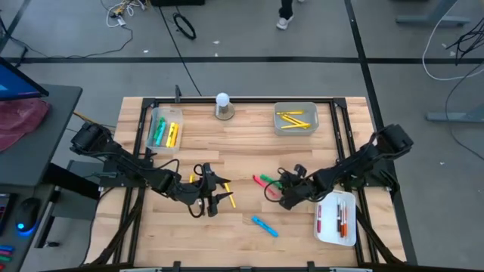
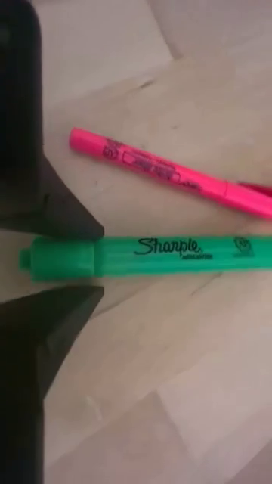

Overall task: Pick & Place Markers
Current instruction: Put the green highlighter into the transparent bin

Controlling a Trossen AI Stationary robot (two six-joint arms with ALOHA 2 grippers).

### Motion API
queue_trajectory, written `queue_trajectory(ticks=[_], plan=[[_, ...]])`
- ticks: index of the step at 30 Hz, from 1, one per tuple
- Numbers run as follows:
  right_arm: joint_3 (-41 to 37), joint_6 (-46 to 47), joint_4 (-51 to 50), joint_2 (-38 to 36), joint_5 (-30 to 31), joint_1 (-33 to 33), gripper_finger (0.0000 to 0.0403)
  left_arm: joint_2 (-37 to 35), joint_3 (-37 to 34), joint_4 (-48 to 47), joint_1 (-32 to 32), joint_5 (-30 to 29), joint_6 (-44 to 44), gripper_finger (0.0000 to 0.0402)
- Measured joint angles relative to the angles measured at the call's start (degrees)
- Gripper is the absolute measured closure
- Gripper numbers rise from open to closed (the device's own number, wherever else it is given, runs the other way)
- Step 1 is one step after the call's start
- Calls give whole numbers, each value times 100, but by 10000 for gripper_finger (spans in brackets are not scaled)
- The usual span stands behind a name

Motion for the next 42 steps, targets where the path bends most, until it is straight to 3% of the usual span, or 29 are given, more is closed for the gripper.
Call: queue_trajectory(ticks=[5,17,21,25,32,37,42], plan=[[-233,270,224,-31,183,52,351,0,0,0,0,0,0,193],[-99,9,1039,-947,1324,391,350,0,-4,-104,0,0,154,193],[-65,-1070,2632,-1091,1374,559,350,0,-4,-109,0,0,481,193],[-75,-2271,4462,-948,1029,701,349,97,-7,240,0,0,948,193],[-67,-3716,6692,-559,487,767,349,892,-11,2757,25,609,2356,193],[-66,-3800,6896,-354,385,715,349,1460,-2,4826,194,1201,2693,193],[-66,-3644,6945,-183,320,650,349,1753,45,5682,505,1814,2388,193]])
